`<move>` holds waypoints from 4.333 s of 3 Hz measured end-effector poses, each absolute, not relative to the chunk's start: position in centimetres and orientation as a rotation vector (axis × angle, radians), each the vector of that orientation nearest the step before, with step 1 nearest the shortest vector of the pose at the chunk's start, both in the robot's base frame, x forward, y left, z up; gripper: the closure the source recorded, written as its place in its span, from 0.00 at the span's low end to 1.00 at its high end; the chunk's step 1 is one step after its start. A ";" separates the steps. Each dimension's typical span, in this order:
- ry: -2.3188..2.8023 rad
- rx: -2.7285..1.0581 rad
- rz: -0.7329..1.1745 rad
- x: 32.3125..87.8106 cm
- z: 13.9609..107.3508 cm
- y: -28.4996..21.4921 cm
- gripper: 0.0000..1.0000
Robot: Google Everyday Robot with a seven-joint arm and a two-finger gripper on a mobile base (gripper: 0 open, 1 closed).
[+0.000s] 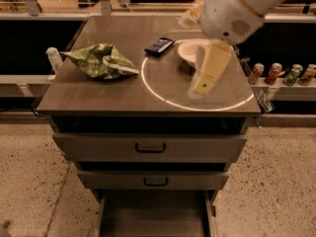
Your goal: Place green jalapeno chip bag into bottom drawer
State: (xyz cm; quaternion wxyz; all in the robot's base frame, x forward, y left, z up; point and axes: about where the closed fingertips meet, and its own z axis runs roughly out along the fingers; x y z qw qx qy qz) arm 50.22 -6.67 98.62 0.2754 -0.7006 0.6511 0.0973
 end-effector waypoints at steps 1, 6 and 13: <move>1.568 -1.933 0.305 51.8 101.6 0.4 0.00; 1.386 -1.769 0.353 66.3 102.7 3.9 0.00; 1.466 -1.689 0.758 71.7 88.6 16.0 0.00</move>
Offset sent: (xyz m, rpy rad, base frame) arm 0.0139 0.0644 0.0275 0.0656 -0.0525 0.1135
